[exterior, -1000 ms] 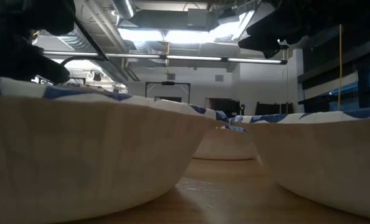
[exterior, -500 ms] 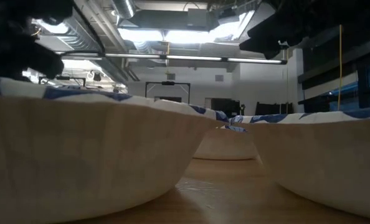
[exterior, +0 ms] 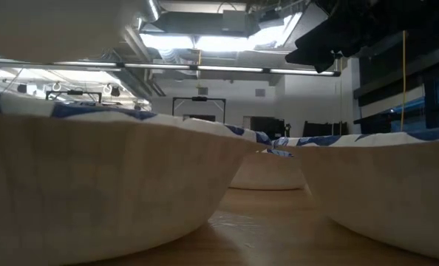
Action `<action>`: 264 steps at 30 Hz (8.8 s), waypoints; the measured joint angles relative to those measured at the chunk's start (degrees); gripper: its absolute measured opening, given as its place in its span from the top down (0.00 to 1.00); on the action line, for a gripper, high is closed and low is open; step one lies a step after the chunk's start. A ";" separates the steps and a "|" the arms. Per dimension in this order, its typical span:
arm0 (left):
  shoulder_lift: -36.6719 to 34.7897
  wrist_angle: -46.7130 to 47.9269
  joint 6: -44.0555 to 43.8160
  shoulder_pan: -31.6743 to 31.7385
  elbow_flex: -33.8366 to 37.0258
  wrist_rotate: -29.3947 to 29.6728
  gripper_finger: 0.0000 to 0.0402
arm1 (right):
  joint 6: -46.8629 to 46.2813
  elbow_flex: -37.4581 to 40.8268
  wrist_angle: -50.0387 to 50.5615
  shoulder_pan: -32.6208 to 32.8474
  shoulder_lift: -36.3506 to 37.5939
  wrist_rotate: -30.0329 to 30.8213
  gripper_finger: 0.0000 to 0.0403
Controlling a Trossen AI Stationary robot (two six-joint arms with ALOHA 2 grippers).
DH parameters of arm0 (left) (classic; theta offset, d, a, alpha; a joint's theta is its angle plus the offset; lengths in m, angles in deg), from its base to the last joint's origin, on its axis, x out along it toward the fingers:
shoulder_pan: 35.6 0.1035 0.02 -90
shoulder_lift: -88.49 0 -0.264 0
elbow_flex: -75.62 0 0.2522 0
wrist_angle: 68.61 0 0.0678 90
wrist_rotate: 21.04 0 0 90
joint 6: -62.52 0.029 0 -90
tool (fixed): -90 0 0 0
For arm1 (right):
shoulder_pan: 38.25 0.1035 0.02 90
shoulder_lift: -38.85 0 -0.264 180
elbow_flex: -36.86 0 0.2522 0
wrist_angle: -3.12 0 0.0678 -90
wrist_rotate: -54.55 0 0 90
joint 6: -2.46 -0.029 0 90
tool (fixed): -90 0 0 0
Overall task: Nest bowls inside each other
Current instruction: Stack the white bowl on the white bowl
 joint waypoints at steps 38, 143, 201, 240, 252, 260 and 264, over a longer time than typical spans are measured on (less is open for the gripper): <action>15.52 -3.17 10.95 30.47 0.07 -1.35 1.00 | 0.06 0.00 0.59 0.00 0.00 0.00 0.45; 3.35 -14.60 35.72 24.04 0.04 24.23 0.60 | -26.86 -10.71 44.15 -20.74 -17.24 12.83 0.45; 3.35 -14.60 35.67 24.06 0.04 23.81 0.60 | -22.41 -12.89 42.84 -21.77 -22.77 7.91 0.50; 3.36 -13.73 35.54 23.90 0.04 23.81 0.60 | -16.46 -18.94 45.38 -21.62 -28.52 11.54 0.97; 3.35 -13.73 35.54 23.90 0.04 24.27 0.60 | -8.91 -35.52 46.14 -17.00 -28.52 9.86 0.97; 3.35 -13.73 35.65 23.97 0.04 27.00 0.60 | -4.65 -44.12 45.05 -10.82 -28.52 8.37 0.99; 3.35 -13.24 35.63 23.95 0.04 27.18 0.60 | -4.19 -46.64 44.48 -7.72 -30.07 7.76 0.98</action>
